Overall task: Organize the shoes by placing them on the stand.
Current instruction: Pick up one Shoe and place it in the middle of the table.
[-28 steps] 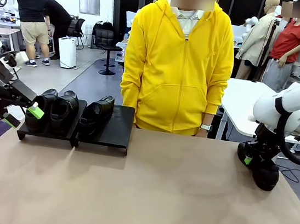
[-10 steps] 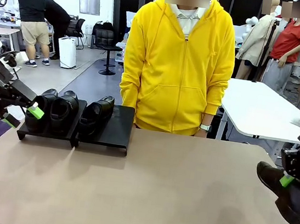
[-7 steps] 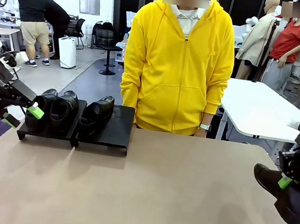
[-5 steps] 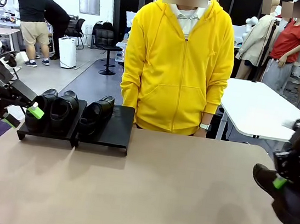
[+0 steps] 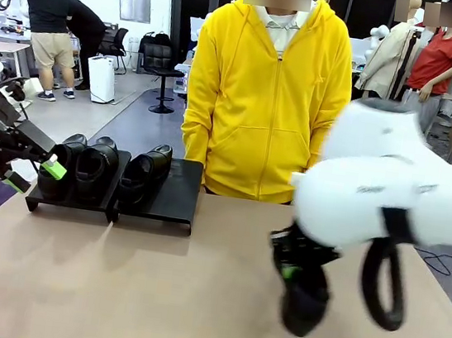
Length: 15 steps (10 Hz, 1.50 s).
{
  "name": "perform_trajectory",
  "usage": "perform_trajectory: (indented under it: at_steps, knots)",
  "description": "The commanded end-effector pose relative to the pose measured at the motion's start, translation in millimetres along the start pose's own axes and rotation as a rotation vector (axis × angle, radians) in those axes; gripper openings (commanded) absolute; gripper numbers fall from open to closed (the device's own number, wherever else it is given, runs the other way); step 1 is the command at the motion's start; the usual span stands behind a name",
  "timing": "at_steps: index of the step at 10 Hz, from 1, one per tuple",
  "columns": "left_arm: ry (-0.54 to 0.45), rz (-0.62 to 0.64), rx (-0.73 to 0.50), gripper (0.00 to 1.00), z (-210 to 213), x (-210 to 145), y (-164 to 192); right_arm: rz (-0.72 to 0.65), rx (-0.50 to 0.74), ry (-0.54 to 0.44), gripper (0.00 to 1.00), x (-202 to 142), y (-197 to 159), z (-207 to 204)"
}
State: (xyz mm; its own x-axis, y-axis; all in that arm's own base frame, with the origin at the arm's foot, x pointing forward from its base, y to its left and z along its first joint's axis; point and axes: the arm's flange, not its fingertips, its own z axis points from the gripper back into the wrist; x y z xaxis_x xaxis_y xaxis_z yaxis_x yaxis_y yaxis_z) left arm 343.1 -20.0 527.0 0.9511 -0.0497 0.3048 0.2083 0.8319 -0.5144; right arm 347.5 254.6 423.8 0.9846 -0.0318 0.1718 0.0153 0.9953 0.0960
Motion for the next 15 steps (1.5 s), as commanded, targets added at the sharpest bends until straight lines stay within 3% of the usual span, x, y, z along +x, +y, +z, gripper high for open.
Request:
perform_trajectory:
  at_steps: [1,3,8,9,10,13,15]
  knots:
    - [0.008,-0.001,0.006,1.0,3,0,1,-0.047,-0.003,-0.031,0.0,34,42,-28]
    - [0.008,-0.001,0.006,1.0,3,0,1,-0.029,-0.002,-0.062,0.0,36,83,-54]
    - [0.008,-0.001,0.006,1.0,3,0,1,0.014,-0.013,-0.025,0.0,38,88,-61]
    - [0.008,-0.001,0.006,1.0,3,0,1,0.033,-0.005,-0.034,0.59,37,85,-60]
    - [0.008,-0.001,0.006,1.0,3,0,1,0.035,-0.001,-0.032,1.0,36,84,-59]
    - [0.008,-0.001,0.006,1.0,3,0,1,0.068,0.035,-0.031,1.0,36,66,-35]
    - [0.008,-0.001,0.006,1.0,3,0,1,0.092,0.114,-0.002,1.0,31,5,36]
